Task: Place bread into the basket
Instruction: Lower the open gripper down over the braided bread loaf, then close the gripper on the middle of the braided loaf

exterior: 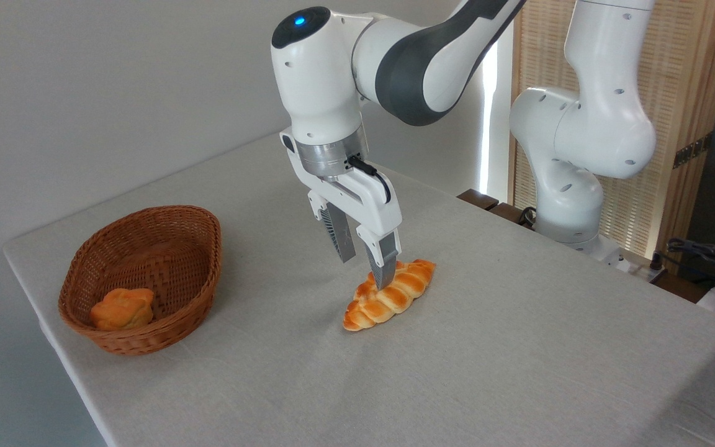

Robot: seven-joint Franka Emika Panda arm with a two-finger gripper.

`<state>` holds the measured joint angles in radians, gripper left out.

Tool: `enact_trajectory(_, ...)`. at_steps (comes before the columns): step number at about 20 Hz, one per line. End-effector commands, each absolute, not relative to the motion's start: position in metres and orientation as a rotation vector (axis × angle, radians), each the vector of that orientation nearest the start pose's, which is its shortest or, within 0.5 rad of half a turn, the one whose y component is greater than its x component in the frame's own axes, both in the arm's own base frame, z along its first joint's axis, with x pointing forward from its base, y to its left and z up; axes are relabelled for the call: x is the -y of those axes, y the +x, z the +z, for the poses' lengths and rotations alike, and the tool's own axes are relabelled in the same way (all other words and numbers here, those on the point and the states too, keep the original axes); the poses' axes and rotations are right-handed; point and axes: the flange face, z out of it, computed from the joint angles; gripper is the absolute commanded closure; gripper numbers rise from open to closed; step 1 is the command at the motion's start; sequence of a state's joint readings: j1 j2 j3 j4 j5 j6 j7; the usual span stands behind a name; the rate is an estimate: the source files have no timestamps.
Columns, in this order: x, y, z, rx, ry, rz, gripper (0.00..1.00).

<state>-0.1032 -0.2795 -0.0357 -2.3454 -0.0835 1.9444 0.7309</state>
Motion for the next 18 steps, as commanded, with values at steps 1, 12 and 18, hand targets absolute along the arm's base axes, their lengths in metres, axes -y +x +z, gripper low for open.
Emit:
enact_trajectory(1, 0.061, 0.436, 0.433, -1.336, -2.877, 0.169, 0.00)
enact_trajectory(12, 0.057, 0.426, 0.409, -1.356, -2.833, 0.256, 0.00)
enact_trajectory(18, 0.056, 0.425, 0.404, -1.373, -2.819, 0.271, 0.14)
